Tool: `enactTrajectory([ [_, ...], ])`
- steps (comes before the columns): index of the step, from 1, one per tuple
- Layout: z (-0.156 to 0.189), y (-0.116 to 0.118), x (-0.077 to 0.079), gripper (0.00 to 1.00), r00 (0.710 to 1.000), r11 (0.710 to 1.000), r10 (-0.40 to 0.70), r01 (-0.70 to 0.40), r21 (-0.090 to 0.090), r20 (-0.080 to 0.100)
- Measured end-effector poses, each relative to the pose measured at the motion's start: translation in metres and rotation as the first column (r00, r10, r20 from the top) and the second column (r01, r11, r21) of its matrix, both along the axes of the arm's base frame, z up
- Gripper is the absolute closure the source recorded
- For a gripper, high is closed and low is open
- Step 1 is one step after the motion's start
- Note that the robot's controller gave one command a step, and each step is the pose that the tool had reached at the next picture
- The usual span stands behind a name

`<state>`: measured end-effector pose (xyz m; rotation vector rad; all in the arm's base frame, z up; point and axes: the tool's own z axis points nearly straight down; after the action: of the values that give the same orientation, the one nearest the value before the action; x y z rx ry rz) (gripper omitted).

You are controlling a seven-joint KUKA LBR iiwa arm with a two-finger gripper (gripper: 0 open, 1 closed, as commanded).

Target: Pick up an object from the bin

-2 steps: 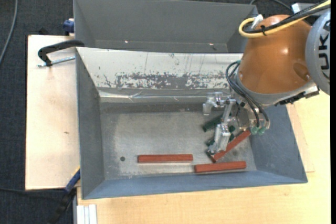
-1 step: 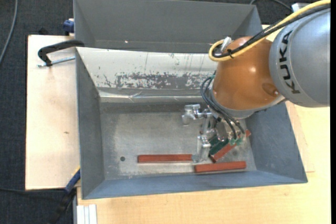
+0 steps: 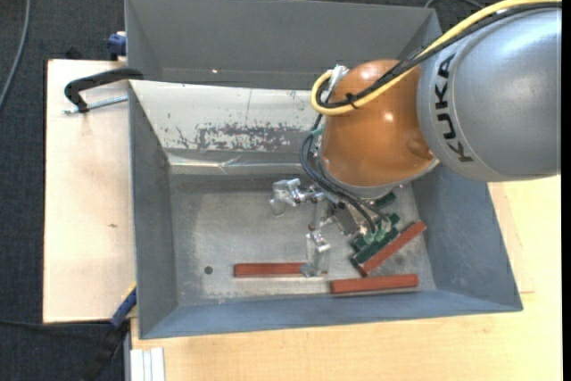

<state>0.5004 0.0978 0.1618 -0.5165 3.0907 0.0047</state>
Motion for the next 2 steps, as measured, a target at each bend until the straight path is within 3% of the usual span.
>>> enactTrajectory([
  [1,-0.044,-0.025,-0.006,0.0,0.973,0.973,-0.23,0.23,-0.002,-0.004],
  [2,-0.08,-0.033,-0.006,0.0,0.999,0.999,-0.046,0.046,-0.003,-0.008],
])
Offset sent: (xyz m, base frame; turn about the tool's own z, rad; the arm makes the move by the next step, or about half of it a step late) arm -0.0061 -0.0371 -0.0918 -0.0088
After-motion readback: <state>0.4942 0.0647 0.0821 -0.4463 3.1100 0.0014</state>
